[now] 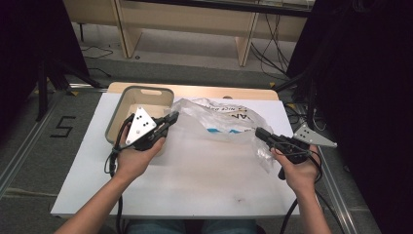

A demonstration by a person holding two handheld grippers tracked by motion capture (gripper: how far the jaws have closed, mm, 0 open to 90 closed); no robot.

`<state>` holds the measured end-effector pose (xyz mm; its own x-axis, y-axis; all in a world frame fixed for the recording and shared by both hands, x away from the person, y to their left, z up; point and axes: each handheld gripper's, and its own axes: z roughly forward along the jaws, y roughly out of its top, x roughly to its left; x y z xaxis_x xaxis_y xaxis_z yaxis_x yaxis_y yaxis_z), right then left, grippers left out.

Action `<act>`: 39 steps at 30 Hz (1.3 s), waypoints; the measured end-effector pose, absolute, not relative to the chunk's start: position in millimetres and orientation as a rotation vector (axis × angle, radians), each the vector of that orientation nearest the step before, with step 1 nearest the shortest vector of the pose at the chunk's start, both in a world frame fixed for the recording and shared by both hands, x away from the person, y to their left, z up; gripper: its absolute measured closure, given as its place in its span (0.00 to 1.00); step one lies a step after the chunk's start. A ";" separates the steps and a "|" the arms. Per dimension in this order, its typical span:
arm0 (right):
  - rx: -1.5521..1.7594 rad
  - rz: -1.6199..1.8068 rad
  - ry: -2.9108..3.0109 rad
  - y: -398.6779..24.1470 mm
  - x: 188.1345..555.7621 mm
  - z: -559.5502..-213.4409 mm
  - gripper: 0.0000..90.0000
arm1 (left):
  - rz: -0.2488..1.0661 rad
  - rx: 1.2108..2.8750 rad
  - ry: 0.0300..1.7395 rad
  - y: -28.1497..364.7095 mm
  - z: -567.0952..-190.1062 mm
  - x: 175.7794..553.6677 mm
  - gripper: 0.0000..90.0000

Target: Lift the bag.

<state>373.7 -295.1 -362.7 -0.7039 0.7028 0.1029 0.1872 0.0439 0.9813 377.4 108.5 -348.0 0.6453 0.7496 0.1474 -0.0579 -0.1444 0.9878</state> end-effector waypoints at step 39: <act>0.847 1.736 1.816 -300.7 366.4 -340.5 1.00 | 0.832 1.373 0.493 88.1 -300.4 371.4 0.99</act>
<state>366.4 -300.7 -340.5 -0.6899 0.7205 0.0709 0.1032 0.0009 0.9947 371.4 88.1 -300.4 0.6326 0.7583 0.1572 -0.2263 -0.0132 0.9740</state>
